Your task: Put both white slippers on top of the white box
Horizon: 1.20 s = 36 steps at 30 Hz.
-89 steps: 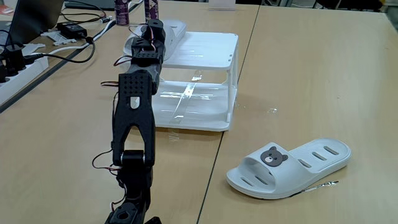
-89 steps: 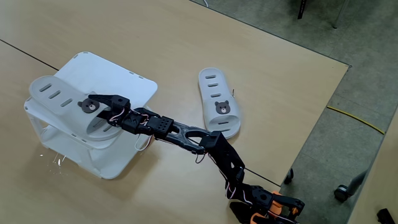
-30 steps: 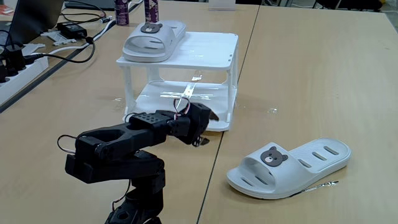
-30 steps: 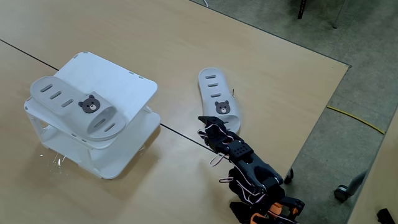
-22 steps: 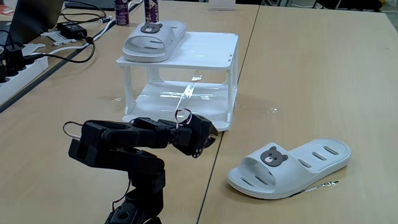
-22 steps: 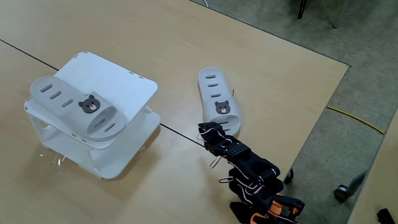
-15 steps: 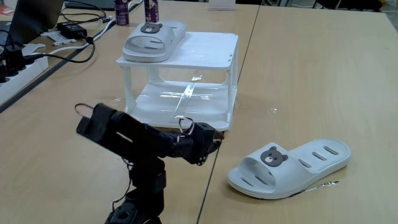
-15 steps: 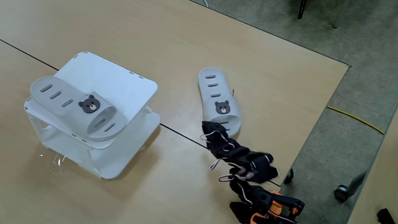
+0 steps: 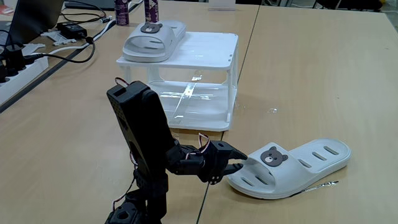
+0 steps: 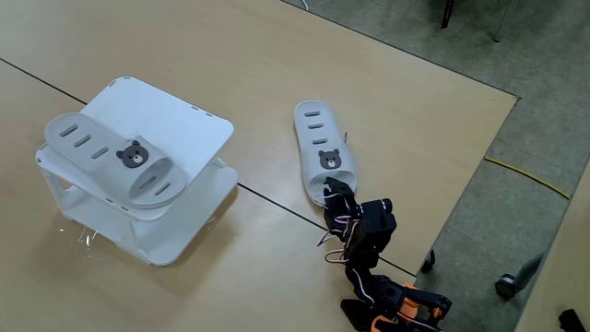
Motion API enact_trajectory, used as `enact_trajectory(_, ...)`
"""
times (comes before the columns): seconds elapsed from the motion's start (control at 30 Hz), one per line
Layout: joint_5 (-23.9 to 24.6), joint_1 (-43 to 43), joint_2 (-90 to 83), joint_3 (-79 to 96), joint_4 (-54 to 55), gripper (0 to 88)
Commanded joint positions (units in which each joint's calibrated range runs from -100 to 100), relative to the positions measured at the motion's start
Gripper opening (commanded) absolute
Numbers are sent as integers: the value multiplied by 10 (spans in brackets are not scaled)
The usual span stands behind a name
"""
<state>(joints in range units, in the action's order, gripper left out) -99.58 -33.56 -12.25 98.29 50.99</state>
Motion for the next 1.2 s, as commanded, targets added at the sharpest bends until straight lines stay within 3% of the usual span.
enact_trajectory(0.0,-4,-3,15,3,70,197)
enact_trajectory(0.23,-4,-4,33,-53,85,203)
enact_trajectory(1.03,-4,-39,336,-438,85,195)
enact_trajectory(1.07,-4,-40,337,-445,85,161)
enact_trajectory(1.13,-4,-43,337,-448,84,8)
enact_trajectory(1.17,-4,-48,337,-448,84,12)
